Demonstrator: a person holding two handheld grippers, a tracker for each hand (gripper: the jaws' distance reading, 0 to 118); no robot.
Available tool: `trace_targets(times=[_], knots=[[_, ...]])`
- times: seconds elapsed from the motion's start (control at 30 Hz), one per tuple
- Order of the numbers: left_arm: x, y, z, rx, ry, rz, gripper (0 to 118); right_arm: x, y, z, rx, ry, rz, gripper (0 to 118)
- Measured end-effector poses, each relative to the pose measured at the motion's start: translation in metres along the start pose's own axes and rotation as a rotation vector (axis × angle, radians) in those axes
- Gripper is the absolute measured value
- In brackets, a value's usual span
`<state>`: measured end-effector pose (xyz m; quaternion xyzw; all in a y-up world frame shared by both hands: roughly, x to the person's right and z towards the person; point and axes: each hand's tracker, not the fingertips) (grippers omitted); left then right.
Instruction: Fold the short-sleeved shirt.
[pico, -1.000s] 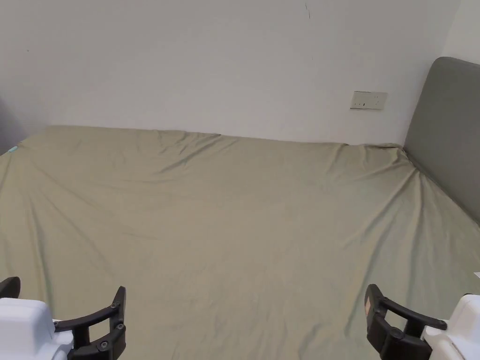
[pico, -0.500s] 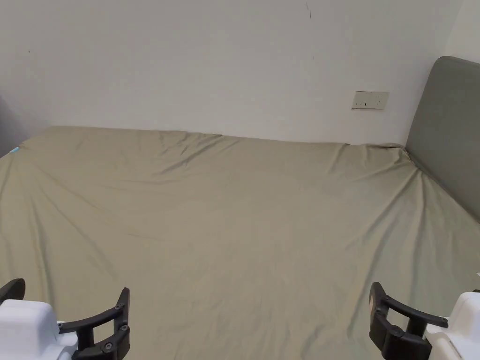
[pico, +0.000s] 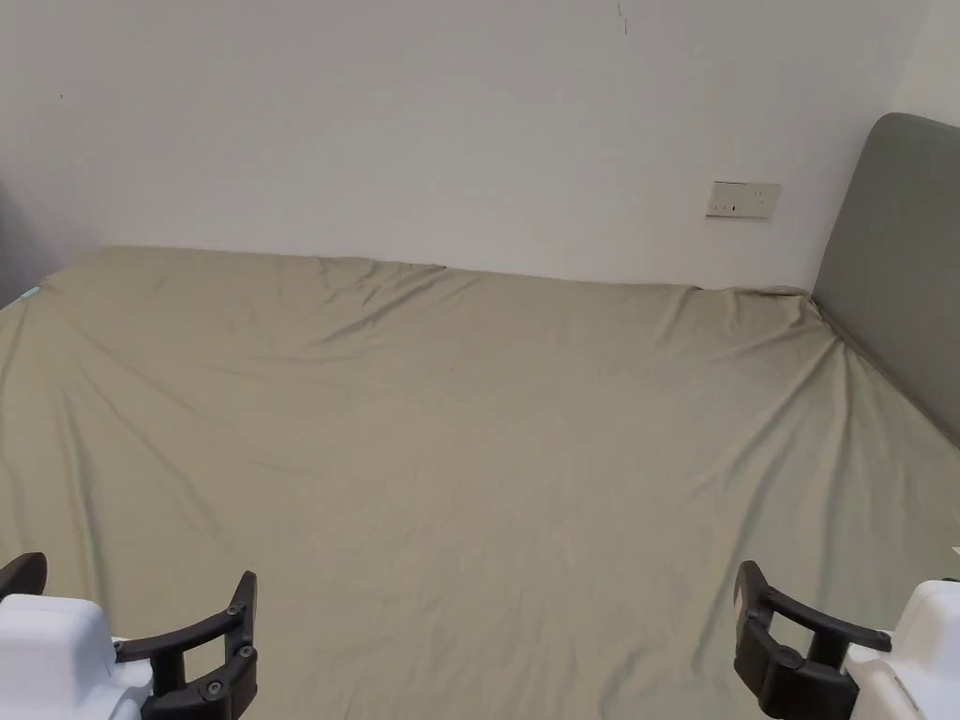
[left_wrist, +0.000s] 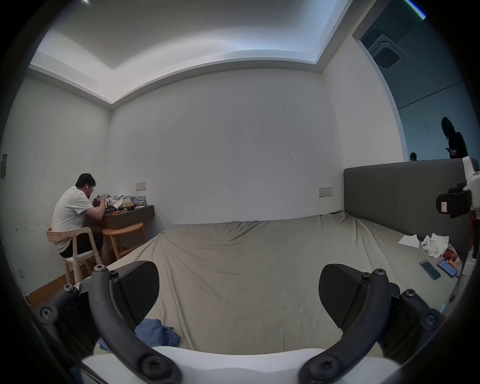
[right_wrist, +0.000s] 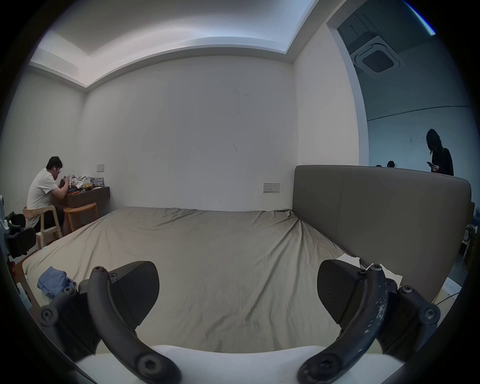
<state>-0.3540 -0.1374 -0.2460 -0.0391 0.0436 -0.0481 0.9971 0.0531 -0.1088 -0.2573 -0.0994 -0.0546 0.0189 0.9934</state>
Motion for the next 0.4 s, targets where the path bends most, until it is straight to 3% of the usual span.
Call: trace_targets(times=[0.4], knots=[[-0.0006, -0.0008, -0.0005, -0.006, 0.003, 0.002, 118, 0.0000, -0.0012, -0.0031, -0.017, -0.001, 0.005, 118]])
